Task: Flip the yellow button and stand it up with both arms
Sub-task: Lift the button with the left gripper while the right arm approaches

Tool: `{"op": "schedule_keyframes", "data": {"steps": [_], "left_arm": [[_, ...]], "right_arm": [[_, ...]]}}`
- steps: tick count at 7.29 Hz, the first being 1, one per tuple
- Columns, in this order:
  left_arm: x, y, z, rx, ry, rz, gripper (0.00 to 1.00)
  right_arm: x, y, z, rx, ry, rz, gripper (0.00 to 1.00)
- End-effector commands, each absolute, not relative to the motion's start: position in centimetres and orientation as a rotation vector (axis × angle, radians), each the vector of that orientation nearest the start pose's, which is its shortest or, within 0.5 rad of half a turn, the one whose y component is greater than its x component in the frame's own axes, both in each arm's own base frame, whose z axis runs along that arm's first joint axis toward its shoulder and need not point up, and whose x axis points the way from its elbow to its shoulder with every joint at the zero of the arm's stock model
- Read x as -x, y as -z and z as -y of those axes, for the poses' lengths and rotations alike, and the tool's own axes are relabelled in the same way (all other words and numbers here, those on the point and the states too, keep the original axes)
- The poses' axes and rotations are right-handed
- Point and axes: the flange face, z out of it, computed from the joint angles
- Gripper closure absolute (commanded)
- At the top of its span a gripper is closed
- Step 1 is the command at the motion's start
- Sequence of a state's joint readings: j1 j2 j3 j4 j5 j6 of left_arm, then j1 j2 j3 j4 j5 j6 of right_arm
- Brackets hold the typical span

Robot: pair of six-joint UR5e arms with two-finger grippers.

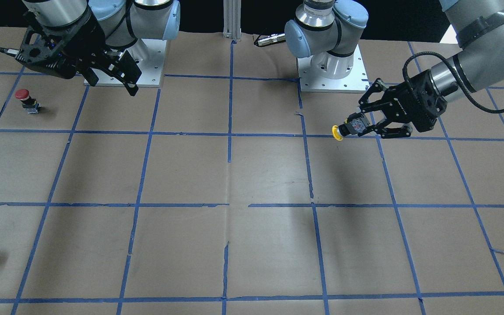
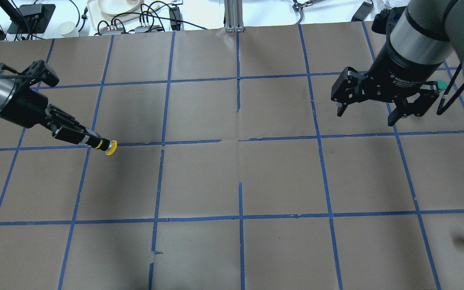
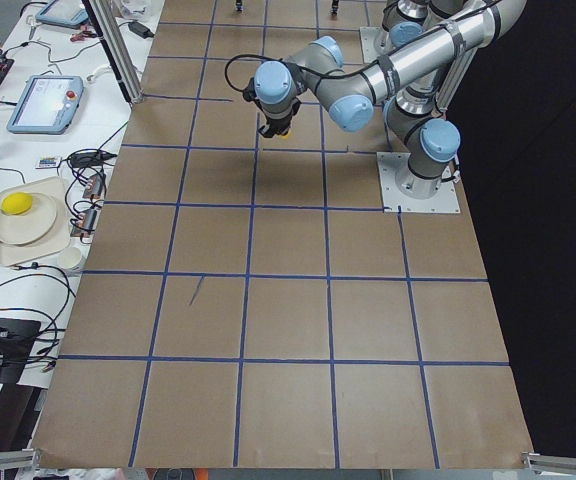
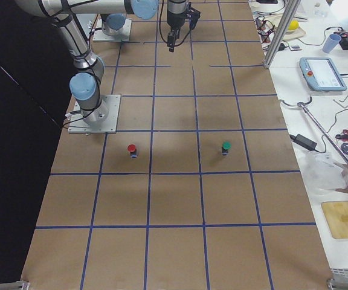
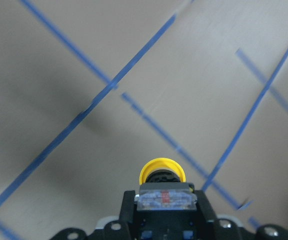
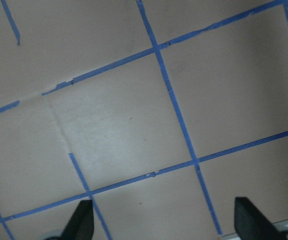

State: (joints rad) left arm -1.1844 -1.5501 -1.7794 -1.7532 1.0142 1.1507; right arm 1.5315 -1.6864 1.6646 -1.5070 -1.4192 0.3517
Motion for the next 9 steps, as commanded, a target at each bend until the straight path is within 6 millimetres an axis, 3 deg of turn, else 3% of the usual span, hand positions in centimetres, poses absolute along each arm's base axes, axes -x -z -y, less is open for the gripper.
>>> {"op": "schedule_keyframes", "data": {"steps": [1, 2, 4, 6, 9], "left_arm": [[9.2, -43.3, 47.7, 0.501, -0.134, 2.193, 0.83], [12.9, -44.8, 46.8, 0.412, -0.112, 2.113, 0.84], [17.9, -49.0, 44.4, 0.154, -0.036, 1.97, 0.85], [19.5, -50.8, 43.9, 0.007, 0.028, 1.882, 0.85], [20.1, -51.2, 44.5, -0.046, 0.044, 1.814, 0.85]], "right_arm": [[-12.2, -49.7, 46.3, -0.897, -0.177, -2.591, 0.0], [-11.2, -50.3, 46.8, -1.047, -0.238, -2.392, 0.0], [-12.6, -51.9, 46.9, -1.163, -0.343, -2.119, 0.0], [-13.5, -53.5, 46.7, -1.176, -0.394, -1.981, 0.0], [-14.3, -55.8, 44.3, -1.208, -0.422, -1.894, 0.0]]}}
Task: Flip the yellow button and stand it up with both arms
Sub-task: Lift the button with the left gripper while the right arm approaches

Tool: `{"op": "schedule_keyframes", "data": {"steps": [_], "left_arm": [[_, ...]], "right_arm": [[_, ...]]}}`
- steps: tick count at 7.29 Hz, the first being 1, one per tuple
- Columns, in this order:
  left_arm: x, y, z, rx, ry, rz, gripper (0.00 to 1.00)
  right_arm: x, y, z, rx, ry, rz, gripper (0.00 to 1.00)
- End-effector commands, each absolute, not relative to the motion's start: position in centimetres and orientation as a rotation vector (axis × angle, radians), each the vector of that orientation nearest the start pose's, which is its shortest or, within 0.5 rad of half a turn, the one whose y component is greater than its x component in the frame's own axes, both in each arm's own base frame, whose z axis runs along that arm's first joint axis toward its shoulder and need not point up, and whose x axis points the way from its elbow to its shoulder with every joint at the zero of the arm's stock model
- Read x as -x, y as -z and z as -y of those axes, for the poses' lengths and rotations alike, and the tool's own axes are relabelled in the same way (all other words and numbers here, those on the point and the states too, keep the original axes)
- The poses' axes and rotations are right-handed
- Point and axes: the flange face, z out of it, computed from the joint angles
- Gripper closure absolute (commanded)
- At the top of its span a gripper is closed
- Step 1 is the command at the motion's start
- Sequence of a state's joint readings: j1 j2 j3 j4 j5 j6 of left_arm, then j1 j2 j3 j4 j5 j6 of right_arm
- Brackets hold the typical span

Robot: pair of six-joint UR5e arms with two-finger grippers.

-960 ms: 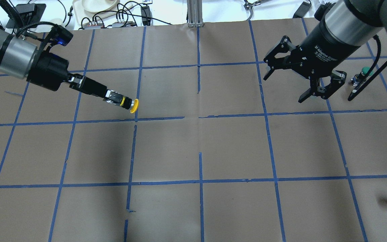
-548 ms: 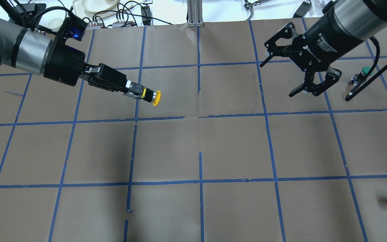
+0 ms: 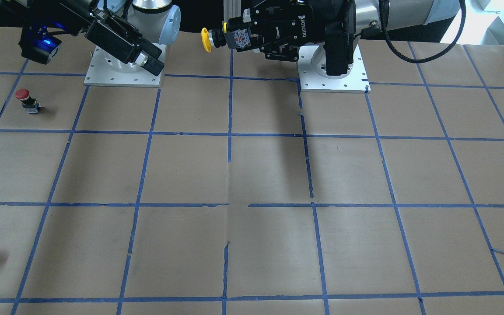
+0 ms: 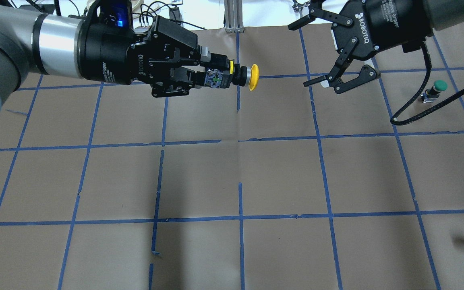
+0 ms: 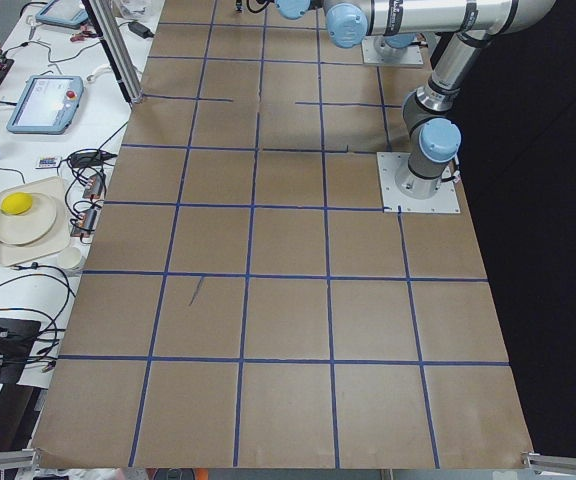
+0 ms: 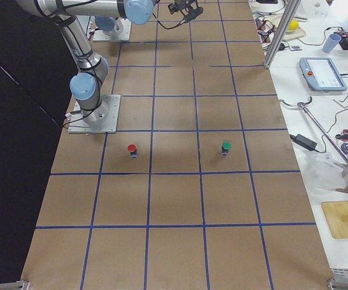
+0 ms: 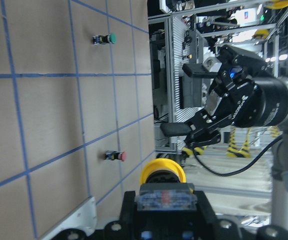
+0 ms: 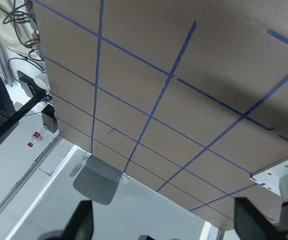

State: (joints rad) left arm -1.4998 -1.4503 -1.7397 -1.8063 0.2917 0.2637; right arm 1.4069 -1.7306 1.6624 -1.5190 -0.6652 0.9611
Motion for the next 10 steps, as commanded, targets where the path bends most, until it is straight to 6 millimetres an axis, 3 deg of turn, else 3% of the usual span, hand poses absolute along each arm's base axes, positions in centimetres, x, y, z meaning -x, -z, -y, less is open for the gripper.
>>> {"op": "schedule_keyframes", "data": {"steps": [1, 4, 5, 10], "left_arm": [[20.8, -51.4, 44.2, -0.027, 0.048, 1.814, 0.85], [20.8, -51.7, 44.7, 0.022, -0.018, 1.818, 0.85], [20.8, -52.0, 44.8, 0.026, -0.023, 1.819, 0.85], [20.9, -52.3, 44.7, 0.036, -0.034, 1.82, 0.85]], "right_arm": [[-14.7, -56.3, 44.4, -1.215, -0.472, -1.805, 0.01], [-16.5, -55.6, 43.7, -1.211, -0.544, -1.8, 0.01], [-16.7, -54.9, 43.5, -1.227, -0.565, -1.792, 0.01], [-17.1, -55.4, 43.7, -1.239, -0.626, -1.702, 0.03]]}}
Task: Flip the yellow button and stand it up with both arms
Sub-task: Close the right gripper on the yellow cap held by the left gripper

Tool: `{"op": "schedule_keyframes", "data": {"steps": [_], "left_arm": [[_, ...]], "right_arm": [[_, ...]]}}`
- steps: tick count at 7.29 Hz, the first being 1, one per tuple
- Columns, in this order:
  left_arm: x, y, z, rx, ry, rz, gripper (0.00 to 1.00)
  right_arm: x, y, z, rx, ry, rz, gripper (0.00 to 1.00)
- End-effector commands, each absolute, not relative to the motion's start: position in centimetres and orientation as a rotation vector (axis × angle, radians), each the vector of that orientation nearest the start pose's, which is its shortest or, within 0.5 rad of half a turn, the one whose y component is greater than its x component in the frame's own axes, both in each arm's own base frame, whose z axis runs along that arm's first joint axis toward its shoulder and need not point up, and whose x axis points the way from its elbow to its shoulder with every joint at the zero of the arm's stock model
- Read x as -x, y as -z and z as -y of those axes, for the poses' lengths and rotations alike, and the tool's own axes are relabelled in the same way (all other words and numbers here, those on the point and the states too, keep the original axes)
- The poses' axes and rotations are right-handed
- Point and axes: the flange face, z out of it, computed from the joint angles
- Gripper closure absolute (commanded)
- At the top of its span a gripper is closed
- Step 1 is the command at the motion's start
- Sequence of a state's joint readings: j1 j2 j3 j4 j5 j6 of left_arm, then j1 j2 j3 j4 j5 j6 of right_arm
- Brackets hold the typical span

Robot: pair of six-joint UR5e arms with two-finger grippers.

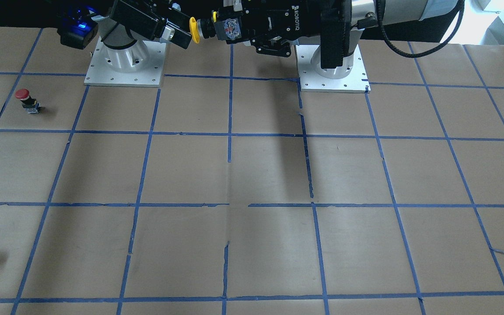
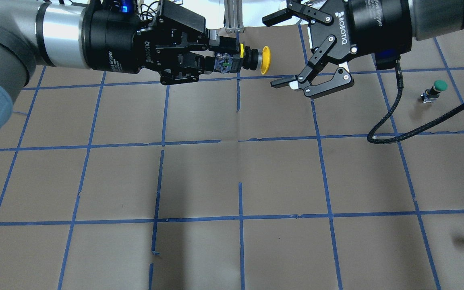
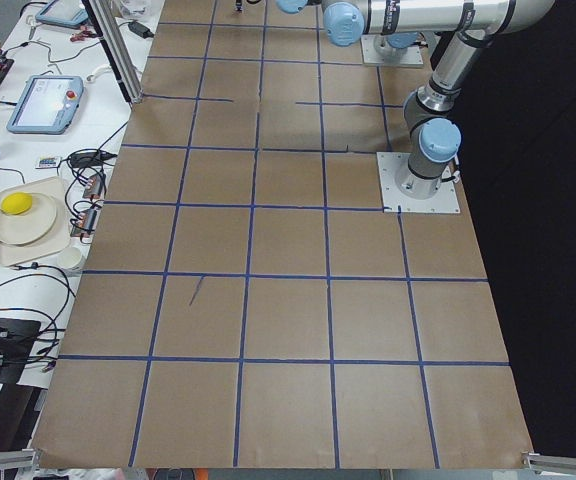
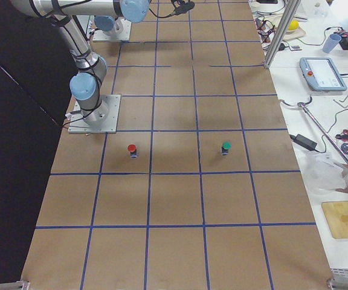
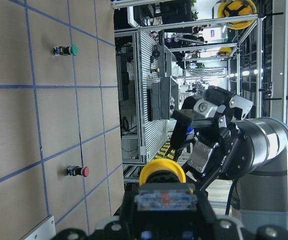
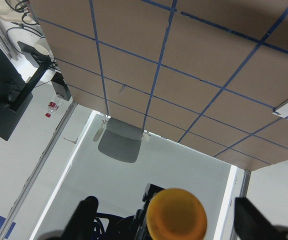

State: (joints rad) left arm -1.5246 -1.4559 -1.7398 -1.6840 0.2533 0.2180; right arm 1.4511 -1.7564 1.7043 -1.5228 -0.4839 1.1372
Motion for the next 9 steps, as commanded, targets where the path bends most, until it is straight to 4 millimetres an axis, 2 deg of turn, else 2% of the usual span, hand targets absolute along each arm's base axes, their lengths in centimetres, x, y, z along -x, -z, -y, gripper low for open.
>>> {"op": "schedule_keyframes", "data": {"steps": [1, 2, 4, 5, 7, 8, 9], "left_arm": [[20.94, -52.29, 44.73, 0.032, -0.031, 1.82, 0.85], [20.94, -52.36, 44.76, 0.037, -0.038, 1.821, 0.85], [20.94, -52.43, 44.79, 0.041, -0.043, 1.819, 0.85], [21.0, -52.35, 44.81, 0.042, -0.041, 1.821, 0.85], [21.0, -52.42, 44.83, 0.042, -0.043, 1.819, 0.83], [21.07, -52.26, 44.72, 0.021, -0.023, 1.821, 0.29], [21.07, -52.27, 44.72, 0.026, -0.028, 1.821, 0.0]], "right_arm": [[-17.1, -55.41, 43.66, -1.239, -0.626, -1.702, 0.12], [-17.04, -55.33, 43.62, -1.241, -0.627, -1.7, 0.24], [-17.06, -55.4, 43.56, -1.238, -0.625, -1.7, 0.57], [-17.07, -55.47, 43.5, -1.237, -0.624, -1.701, 0.68], [-17.08, -55.4, 43.49, -1.237, -0.628, -1.698, 0.72], [-17.07, -55.46, 43.49, -1.237, -0.626, -1.699, 0.73], [-17.07, -55.46, 43.49, -1.237, -0.626, -1.699, 0.73]]}}
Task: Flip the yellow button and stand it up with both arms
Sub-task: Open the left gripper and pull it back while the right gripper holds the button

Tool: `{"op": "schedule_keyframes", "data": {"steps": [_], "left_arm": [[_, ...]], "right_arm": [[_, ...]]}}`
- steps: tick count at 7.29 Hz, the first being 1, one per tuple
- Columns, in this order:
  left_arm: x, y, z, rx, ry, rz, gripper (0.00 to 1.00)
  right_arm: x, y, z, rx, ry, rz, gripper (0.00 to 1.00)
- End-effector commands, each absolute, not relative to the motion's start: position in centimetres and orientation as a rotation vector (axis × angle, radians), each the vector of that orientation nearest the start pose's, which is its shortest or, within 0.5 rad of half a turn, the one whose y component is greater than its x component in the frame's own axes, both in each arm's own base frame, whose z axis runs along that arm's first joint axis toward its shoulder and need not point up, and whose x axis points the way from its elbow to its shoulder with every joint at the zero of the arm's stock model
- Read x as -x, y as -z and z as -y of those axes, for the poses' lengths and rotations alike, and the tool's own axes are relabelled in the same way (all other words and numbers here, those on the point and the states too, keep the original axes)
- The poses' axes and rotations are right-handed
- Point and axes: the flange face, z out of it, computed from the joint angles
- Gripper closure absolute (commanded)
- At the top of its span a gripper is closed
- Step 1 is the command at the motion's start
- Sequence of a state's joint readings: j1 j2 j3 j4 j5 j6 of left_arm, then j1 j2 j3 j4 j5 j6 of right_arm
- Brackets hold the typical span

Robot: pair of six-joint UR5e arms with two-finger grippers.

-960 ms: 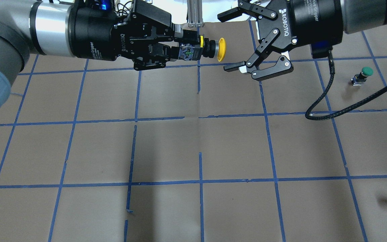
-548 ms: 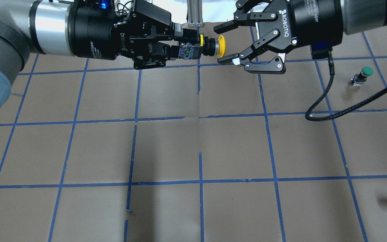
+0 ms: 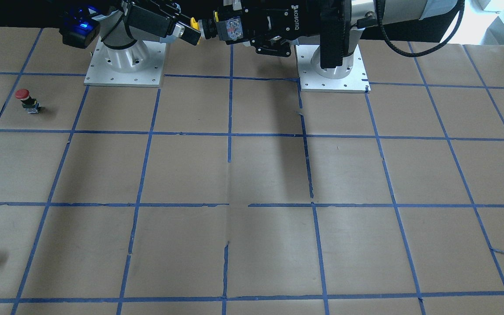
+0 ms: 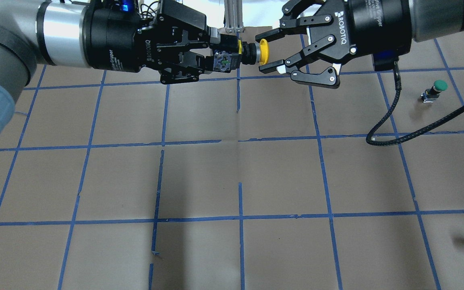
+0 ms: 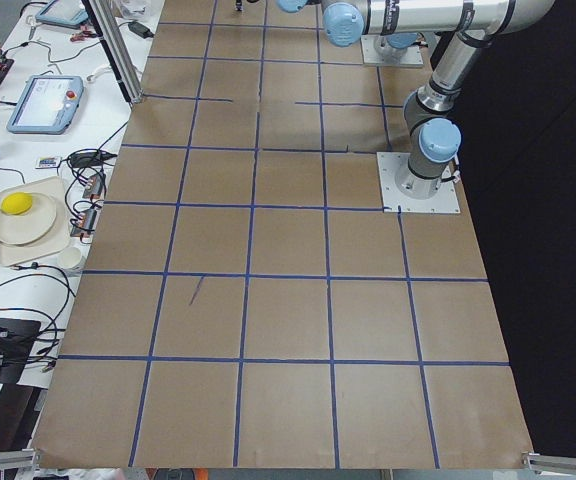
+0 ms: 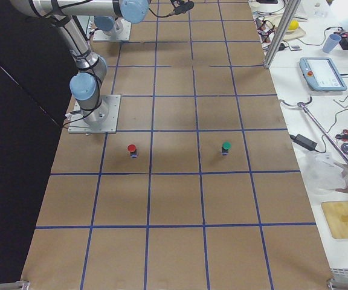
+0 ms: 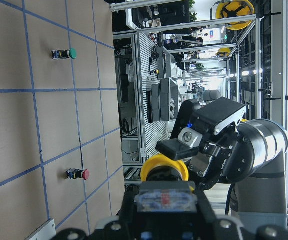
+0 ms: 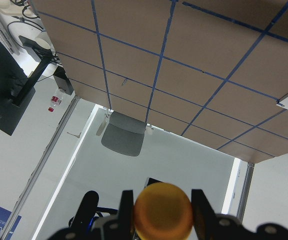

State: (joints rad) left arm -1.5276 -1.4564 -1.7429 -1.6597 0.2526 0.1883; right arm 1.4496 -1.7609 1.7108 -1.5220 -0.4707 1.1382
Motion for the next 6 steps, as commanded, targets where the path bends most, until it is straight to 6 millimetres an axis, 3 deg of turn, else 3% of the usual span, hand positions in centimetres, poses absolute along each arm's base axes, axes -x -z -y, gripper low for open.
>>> {"op": "schedule_keyframes", "data": {"steps": [1, 3, 4, 6], "left_arm": [[21.1, -52.3, 44.8, 0.032, -0.034, 1.823, 0.0], [20.9, -52.6, 45.0, 0.038, -0.049, 1.848, 0.0], [20.5, -52.0, 44.9, 0.044, -0.05, 1.918, 0.0], [19.6, -50.6, 44.9, 0.09, -0.071, 2.129, 0.0]], "right_arm": [[-17.1, -55.4, 43.6, -1.239, -0.627, -1.7, 0.74], [-16.1, -55.0, 44.2, -1.232, -0.575, -1.735, 0.76], [-14.5, -53.8, 44.9, -1.255, -0.472, -1.847, 0.76], [-9.4, -51.3, 46.8, -1.179, -0.296, -2.035, 0.76]]}}
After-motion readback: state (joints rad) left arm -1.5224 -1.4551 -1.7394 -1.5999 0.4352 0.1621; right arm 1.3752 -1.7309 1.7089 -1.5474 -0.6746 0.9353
